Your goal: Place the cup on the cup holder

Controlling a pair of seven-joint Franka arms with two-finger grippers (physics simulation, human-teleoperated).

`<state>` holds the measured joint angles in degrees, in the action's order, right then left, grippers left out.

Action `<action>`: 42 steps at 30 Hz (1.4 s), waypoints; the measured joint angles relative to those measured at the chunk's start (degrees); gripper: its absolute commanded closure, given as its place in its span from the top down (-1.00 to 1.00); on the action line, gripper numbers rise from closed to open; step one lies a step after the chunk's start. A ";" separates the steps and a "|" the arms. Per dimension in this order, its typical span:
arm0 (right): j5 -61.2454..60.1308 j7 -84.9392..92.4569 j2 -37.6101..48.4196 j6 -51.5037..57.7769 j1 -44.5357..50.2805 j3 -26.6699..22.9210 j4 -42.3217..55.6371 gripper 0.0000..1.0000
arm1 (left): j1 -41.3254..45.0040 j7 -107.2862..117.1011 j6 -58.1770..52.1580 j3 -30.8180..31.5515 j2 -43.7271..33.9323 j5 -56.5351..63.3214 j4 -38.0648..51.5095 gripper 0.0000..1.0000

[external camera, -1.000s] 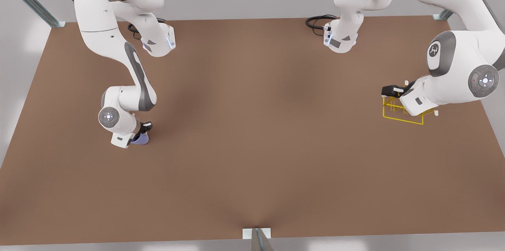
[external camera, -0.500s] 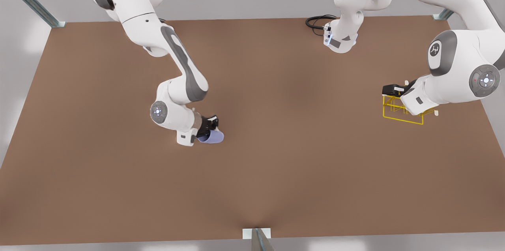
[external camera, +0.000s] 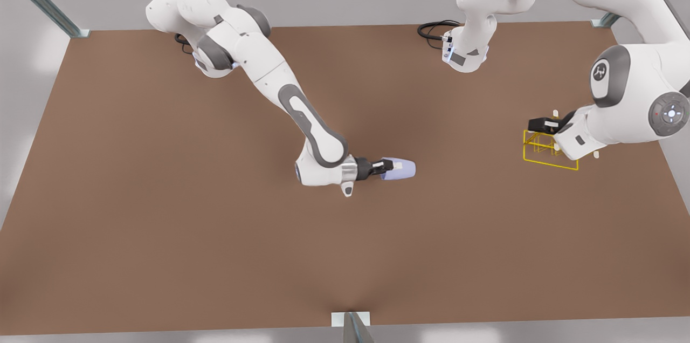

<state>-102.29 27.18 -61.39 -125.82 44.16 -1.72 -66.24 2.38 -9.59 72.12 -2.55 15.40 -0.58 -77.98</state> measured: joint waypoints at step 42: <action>99.93 -2.57 49.94 53.56 -30.60 0.03 -9.24 1.00 | 27.47 84.51 53.90 1.76 12.84 -10.45 -18.18 1.00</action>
<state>-2.36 24.61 -11.45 -72.26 13.56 -1.69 -75.48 29.84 74.92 126.02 -0.79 28.23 -11.03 -96.16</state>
